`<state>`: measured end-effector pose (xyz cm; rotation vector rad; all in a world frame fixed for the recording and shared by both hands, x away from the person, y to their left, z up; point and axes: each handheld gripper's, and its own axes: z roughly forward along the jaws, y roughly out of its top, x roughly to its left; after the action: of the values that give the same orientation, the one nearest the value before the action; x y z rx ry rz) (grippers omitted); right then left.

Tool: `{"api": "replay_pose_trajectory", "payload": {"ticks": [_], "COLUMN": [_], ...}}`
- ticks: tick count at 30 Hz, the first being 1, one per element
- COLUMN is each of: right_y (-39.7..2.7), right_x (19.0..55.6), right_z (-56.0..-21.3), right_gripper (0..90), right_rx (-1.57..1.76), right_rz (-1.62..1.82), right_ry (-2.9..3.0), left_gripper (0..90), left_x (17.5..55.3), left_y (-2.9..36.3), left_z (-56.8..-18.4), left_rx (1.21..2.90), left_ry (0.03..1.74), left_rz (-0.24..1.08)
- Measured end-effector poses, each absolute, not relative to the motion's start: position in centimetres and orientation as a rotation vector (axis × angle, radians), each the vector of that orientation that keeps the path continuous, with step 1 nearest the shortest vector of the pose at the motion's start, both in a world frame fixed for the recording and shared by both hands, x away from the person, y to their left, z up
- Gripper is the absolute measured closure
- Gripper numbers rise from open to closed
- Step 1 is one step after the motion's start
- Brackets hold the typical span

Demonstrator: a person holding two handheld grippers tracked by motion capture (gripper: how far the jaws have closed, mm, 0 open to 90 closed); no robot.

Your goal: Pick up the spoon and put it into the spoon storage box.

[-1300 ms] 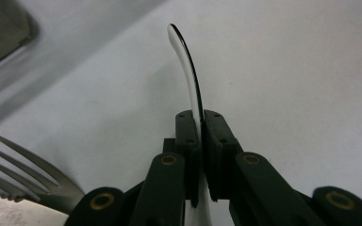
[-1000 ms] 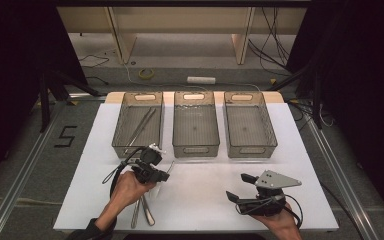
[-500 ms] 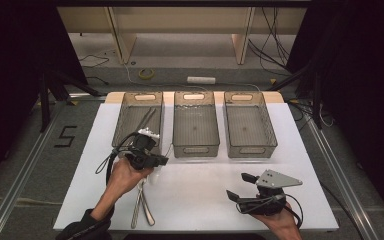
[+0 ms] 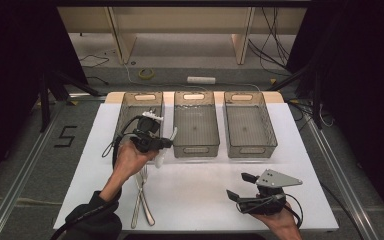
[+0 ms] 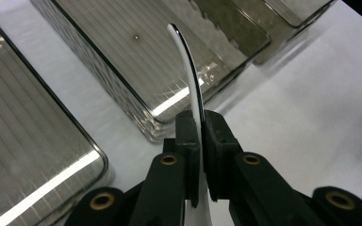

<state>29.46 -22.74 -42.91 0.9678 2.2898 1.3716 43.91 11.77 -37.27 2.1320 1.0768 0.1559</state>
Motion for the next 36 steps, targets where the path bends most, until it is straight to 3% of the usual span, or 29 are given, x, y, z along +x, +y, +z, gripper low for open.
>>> {"api": "replay_pose_trajectory", "payload": {"ticks": [23, 36], "right_y": [-22.8, -22.8], "right_x": [29.5, 29.5], "right_z": [-42.9, -43.0], "right_gripper": [24.9, 24.9], "right_rx": [0.968, 0.96], "right_rz": [1.378, 1.37], "right_ry": [2.283, 2.284], "left_gripper": [85.0, 85.1], "left_x": [48.5, 50.7], "left_y": [8.6, 7.0], "left_z": [-35.1, -36.2], "left_rx": [2.052, 2.056], "left_ry": [1.076, 1.104], "left_rz": [0.206, 0.234]}}
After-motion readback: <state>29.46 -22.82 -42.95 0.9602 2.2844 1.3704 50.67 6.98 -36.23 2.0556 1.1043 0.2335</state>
